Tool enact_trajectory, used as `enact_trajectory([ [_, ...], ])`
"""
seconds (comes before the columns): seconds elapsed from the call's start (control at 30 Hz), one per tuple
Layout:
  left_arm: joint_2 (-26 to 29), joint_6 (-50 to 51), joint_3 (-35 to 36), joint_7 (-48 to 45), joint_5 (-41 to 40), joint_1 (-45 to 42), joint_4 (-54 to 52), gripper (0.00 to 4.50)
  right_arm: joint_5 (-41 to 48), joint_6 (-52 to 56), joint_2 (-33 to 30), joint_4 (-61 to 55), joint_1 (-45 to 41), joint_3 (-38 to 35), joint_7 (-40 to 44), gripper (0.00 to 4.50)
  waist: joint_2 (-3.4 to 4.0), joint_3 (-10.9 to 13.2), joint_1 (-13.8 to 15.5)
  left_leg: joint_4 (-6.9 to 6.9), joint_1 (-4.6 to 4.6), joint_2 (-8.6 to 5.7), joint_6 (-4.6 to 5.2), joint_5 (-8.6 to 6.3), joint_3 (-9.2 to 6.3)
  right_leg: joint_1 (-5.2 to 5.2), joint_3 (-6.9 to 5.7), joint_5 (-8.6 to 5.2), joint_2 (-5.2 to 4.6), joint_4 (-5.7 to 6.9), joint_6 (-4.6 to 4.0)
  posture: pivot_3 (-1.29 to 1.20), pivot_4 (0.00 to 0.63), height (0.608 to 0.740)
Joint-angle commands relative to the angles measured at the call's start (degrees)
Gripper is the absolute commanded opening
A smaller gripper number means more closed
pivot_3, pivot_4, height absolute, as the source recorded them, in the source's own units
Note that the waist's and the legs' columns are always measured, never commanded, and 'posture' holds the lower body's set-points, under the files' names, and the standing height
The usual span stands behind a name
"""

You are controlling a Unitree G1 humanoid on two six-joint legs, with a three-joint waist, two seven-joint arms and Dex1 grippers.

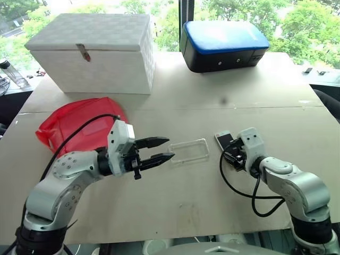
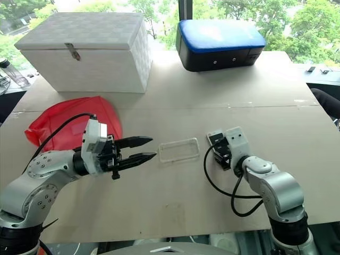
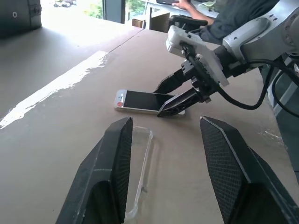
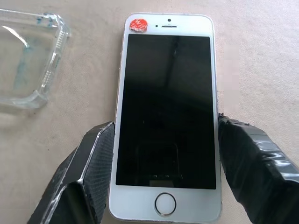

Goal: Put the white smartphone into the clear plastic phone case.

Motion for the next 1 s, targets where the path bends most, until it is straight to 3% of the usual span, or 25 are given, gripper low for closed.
enact_trajectory([
  [0.03,-2.0,-6.4,1.2,0.6,3.2,4.0,-0.5,2.32,0.0,-14.0,-7.4,6.7,-1.5,-3.4,10.3,2.89,-0.03,0.0,-0.1,0.02,0.02,0.0,0.0,0.0,0.02,0.02,0.02,0.0,0.0,0.0,0.0,0.0,0.15,0.74],
  [0.2,-1.5,-9.3,4.4,-1.9,3.2,13.0,-0.4,2.32,2.6,-27.1,-13.3,13.7,-10.5,0.1,26.0,2.77,0.31,0.2,-1.2,-0.06,0.05,0.06,0.01,0.0,0.21,-0.09,0.21,0.0,0.07,0.04,0.0,0.0,0.15,0.74],
  [0.37,-2.5,-13.0,8.0,-3.0,4.2,21.7,-0.9,2.32,-2.7,-39.7,-17.0,21.1,-19.2,12.2,41.2,2.77,0.31,0.2,-2.0,-0.26,0.01,0.31,0.0,-0.01,0.03,-0.21,0.11,-0.07,0.27,-0.03,-0.15,0.0,0.15,0.74],
  [0.63,-6.6,-17.5,9.1,0.6,6.5,31.7,-5.6,2.32,-10.8,-54.2,-16.8,31.5,-26.1,22.6,53.3,2.77,0.35,0.4,-0.6,-0.1,-0.26,0.06,0.11,-0.09,0.15,-0.18,0.09,0.03,-0.31,-0.45,0.01,0.0,0.15,0.74],
  [1.0,-9.6,-21.1,9.6,3.4,8.3,39.7,-10.0,2.32,-18.8,-64.8,-10.2,41.2,-32.9,27.6,58.1,2.77,0.46,0.4,-0.6,-0.17,-0.19,0.09,0.09,-0.09,0.02,-0.09,0.05,0.03,-0.44,-0.52,-0.01,0.0,0.15,0.74],
])
